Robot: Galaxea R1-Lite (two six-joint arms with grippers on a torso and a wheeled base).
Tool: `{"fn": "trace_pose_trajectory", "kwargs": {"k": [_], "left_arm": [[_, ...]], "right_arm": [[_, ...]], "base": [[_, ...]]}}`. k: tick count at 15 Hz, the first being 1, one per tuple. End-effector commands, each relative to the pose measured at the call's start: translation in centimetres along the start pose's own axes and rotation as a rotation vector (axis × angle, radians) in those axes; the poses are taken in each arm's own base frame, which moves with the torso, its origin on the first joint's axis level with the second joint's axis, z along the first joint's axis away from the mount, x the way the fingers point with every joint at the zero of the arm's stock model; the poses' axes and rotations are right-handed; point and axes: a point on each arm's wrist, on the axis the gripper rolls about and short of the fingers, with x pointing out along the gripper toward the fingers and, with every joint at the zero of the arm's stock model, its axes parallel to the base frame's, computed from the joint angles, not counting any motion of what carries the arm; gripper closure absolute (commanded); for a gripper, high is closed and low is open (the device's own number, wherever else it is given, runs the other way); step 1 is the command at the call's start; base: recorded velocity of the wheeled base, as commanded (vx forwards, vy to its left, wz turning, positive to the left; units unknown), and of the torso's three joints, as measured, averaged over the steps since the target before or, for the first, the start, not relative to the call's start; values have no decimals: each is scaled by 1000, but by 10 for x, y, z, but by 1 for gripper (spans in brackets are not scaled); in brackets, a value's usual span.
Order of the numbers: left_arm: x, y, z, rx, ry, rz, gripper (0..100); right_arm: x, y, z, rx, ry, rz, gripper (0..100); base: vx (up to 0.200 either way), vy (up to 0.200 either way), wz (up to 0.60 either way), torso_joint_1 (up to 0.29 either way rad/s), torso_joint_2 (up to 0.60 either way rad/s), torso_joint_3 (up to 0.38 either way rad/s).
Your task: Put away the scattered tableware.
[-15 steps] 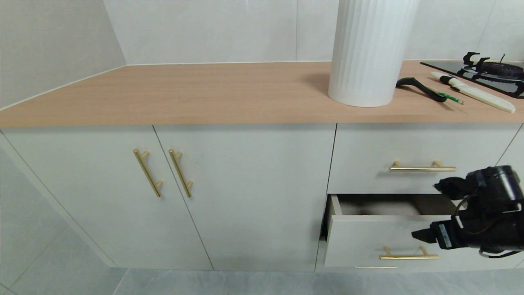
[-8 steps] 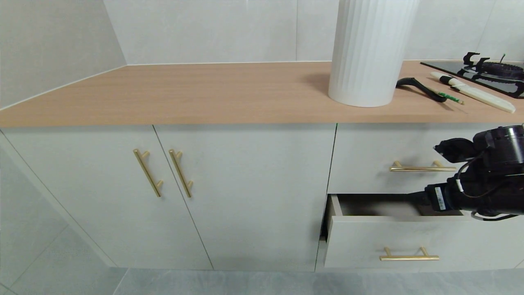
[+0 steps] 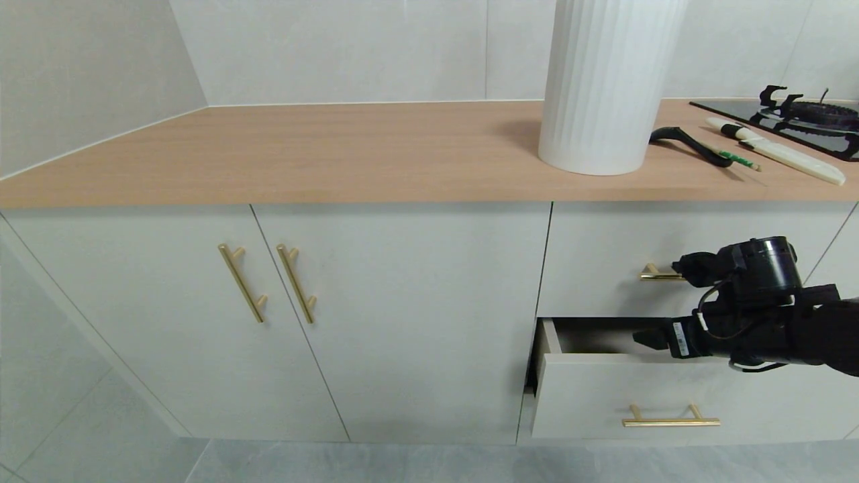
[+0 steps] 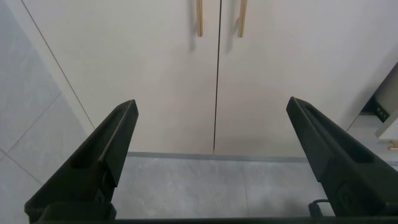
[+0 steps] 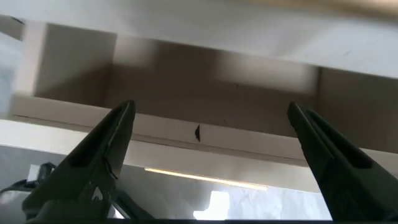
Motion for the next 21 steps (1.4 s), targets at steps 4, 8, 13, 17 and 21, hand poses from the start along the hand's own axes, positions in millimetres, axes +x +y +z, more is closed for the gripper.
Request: {"fn": "trace_pose_trajectory", "kwargs": {"k": [4, 8, 13, 17, 21], "left_arm": [[0, 0, 0, 0, 2, 1, 0], [0, 0, 0, 0, 2, -1, 0], [0, 0, 0, 0, 2, 1, 0], [0, 0, 0, 0, 2, 1, 0], [0, 0, 0, 0, 2, 1, 0]], "right_arm": [[5, 1, -6, -8, 27, 0, 0], [3, 1, -10, -17, 45, 0, 0], [-13, 0, -11, -48, 111, 4, 0], [-21, 1, -12, -57, 177, 9, 0], [-42, 0, -5, -68, 399, 18, 0]], "base": [[0, 0, 0, 0, 0, 0], [0, 0, 0, 0, 0, 0], [0, 0, 0, 0, 0, 0], [0, 0, 0, 0, 0, 0], [0, 0, 0, 0, 0, 0]]}}
